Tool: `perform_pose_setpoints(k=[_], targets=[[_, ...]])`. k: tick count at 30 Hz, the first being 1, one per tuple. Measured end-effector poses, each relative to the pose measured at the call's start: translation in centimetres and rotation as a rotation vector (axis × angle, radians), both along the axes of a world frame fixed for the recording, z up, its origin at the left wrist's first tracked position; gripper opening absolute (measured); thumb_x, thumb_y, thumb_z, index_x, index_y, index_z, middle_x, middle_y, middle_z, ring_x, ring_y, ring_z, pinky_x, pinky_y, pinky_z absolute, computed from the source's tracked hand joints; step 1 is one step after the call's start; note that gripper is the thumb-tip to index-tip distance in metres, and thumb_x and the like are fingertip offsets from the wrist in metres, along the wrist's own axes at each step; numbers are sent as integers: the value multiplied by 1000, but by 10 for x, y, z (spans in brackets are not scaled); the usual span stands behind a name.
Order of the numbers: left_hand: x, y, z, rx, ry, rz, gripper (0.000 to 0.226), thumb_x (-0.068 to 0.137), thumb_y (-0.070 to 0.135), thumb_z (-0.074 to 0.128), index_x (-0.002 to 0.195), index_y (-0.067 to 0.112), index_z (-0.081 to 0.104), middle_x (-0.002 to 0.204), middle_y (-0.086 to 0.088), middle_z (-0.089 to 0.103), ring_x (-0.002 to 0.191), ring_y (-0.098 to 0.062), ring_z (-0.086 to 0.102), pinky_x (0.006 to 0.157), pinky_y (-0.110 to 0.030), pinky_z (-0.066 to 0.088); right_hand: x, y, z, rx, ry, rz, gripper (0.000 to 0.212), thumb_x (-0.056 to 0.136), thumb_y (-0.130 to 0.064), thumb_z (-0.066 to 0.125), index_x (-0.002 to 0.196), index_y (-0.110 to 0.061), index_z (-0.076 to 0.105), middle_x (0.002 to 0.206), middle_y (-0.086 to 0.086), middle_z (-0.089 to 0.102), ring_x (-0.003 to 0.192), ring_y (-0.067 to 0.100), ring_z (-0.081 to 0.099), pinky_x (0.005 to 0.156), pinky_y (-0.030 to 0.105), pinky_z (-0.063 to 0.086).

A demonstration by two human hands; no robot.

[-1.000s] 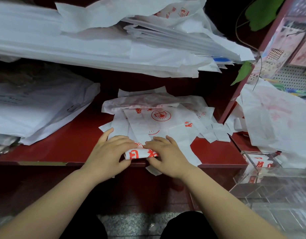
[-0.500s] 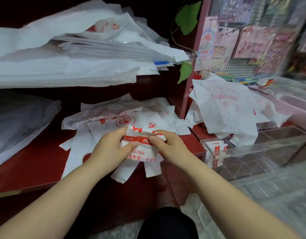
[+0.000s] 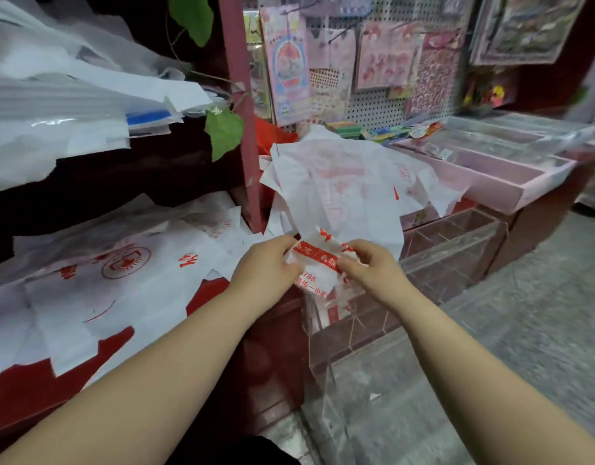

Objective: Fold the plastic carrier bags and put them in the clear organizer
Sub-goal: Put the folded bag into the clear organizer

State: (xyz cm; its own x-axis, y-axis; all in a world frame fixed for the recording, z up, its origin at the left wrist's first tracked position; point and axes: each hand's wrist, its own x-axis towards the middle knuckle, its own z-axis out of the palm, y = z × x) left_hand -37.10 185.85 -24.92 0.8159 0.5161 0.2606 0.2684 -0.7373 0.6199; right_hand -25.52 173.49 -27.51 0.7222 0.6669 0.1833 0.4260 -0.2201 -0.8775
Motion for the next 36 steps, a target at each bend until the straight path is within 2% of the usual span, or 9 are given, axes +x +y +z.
perform_pose_setpoints(k=[6, 9, 11, 17, 21, 25, 31, 34, 36], targets=[[25, 1, -3, 68, -24, 48, 23, 86, 10, 56, 107, 12, 64, 102, -8, 66, 94, -23, 57, 60, -24, 28, 28, -14, -28, -125, -131, -93, 26, 88, -13, 57, 114, -12, 58, 107, -7, 58, 103, 8, 51, 80, 8, 37], [29, 2, -8, 88, 55, 18, 29, 87, 13, 56, 115, 14, 61, 105, -7, 66, 98, -24, 57, 70, -28, 38, 28, -13, -35, -155, -167, -89, 24, 86, -16, 57, 111, -17, 59, 109, 1, 63, 107, 22, 53, 94, 37, 43], [28, 3, -9, 121, 121, -15, 30, 86, 15, 57, 116, 13, 60, 104, -7, 65, 98, -25, 56, 69, -29, 39, 26, -13, -32, -137, -168, -90, 24, 86, -12, 56, 109, -15, 60, 104, 0, 64, 105, 24, 54, 94, 42, 42], [29, 11, 8, 169, 216, -143, 13, 81, 11, 63, 93, 7, 65, 78, 1, 58, 83, -20, 55, 62, -28, 35, 25, -16, -26, -202, -237, -14, 25, 90, -12, 54, 113, -10, 62, 106, 1, 64, 77, -9, 45, 101, 28, 26], [34, 10, 17, 310, 357, -199, 5, 82, 13, 62, 80, 8, 62, 62, 7, 45, 73, -19, 45, 55, -27, 31, 24, -16, -26, -162, -183, -78, 28, 93, -6, 46, 117, -9, 59, 97, -6, 65, 108, 20, 51, 104, 30, 28], [48, 1, 20, 451, 466, -234, 38, 82, 8, 58, 55, 13, 32, 58, 2, 33, 57, -15, 35, 47, -26, 20, 24, -18, -23, -117, -35, -19, 40, 84, 9, 39, 111, -13, 58, 81, -20, 56, 102, 17, 56, 108, 37, 30], [53, 4, 19, 367, 477, -260, 32, 80, 7, 60, 56, 13, 40, 58, 1, 39, 55, -13, 37, 46, -23, 23, 27, -15, -19, -90, 48, -6, 8, 85, -6, 60, 88, -12, 64, 81, -6, 61, 87, 13, 55, 72, 6, 42], [47, 9, 21, 221, 414, -273, 5, 81, 14, 66, 84, 11, 65, 78, 0, 60, 75, -18, 56, 64, -28, 44, 30, -4, -18, -167, 53, -64, 16, 84, -17, 63, 70, -23, 61, 81, -7, 61, 96, 20, 57, 97, 35, 40], [43, 11, 20, 194, 395, -248, 19, 81, 16, 66, 100, 12, 67, 92, -1, 63, 85, -17, 57, 75, -29, 46, 28, 0, -14, -238, 30, -69, 12, 84, -20, 63, 73, -20, 64, 87, -5, 61, 102, 22, 56, 102, 44, 34]])
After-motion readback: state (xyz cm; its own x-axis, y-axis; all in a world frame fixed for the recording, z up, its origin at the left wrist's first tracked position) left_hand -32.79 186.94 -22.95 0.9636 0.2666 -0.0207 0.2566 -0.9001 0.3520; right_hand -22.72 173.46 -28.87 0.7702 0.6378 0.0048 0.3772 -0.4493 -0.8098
